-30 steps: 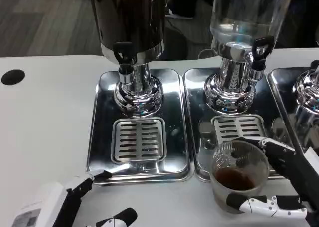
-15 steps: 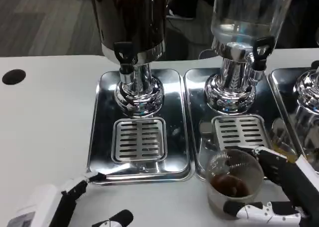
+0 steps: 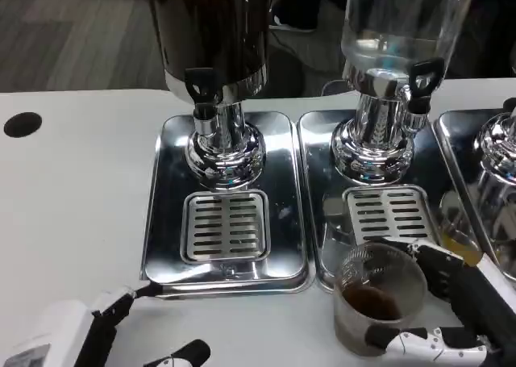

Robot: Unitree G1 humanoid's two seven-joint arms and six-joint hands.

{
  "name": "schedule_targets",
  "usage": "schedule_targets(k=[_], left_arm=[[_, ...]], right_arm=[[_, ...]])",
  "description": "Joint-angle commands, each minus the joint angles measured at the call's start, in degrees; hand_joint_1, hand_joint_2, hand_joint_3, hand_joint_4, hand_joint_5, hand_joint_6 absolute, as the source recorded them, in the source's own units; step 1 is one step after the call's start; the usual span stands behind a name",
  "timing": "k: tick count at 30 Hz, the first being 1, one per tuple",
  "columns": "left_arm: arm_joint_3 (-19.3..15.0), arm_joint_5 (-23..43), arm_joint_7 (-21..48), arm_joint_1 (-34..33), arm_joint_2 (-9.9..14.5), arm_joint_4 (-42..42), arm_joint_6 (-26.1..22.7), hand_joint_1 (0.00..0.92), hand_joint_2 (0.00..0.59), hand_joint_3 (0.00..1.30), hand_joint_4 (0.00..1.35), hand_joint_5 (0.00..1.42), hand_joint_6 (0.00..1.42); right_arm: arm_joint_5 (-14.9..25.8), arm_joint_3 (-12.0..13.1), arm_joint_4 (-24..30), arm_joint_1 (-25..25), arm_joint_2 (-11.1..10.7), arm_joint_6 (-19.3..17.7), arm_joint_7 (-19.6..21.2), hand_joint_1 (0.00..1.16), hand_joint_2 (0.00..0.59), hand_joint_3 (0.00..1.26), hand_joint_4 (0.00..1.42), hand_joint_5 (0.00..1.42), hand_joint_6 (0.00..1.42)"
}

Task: Grasp the cup under the faucet to collect the drink, then remove the cup.

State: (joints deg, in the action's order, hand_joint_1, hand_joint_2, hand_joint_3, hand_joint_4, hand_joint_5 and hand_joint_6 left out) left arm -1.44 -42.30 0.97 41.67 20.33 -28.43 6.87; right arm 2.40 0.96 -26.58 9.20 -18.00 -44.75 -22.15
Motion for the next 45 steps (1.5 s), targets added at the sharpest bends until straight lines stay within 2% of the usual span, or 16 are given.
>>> schedule_targets(k=[1,7,18,34,45], left_arm=[[0.65,-0.86,1.64,-0.07,-0.16,-1.32,-1.32,0.027,0.1,0.29,0.23,0.31,0.31],[0.8,-0.8,2.65,-1.13,-0.37,-2.21,-2.4,0.027,0.1,0.29,0.24,0.32,0.31],[2.2,-1.18,3.45,-2.88,-0.09,-1.24,-3.12,0.027,0.1,0.29,0.24,0.32,0.32],[1.45,0.61,4.15,-3.99,0.65,-0.38,-3.01,0.026,0.098,0.29,0.25,0.32,0.34],[0.74,1.92,4.52,-4.62,1.77,-0.45,-2.87,0.024,0.096,0.29,0.25,0.32,0.34]], right_arm=[[1.77,0.7,-3.03,-1.5,0.07,-3.34,-0.96,0.82,0.115,0.42,0.43,0.44,0.32],[2.02,1.2,-5.7,-2.16,-0.13,-5.82,-1.53,0.81,0.118,0.42,0.42,0.44,0.28],[1.62,0.76,-3.86,-2.02,-0.13,-6.49,-1.92,0.77,0.11,0.36,0.33,0.38,0.14],[0.38,0.64,-2.35,-2.19,0.2,-6.19,-1.16,0.76,0.105,0.34,0.3,0.36,0.13],[-4.45,0.04,-5.85,-3.14,0.26,-8.47,1.48,0.79,0.105,0.39,0.37,0.41,0.19]])
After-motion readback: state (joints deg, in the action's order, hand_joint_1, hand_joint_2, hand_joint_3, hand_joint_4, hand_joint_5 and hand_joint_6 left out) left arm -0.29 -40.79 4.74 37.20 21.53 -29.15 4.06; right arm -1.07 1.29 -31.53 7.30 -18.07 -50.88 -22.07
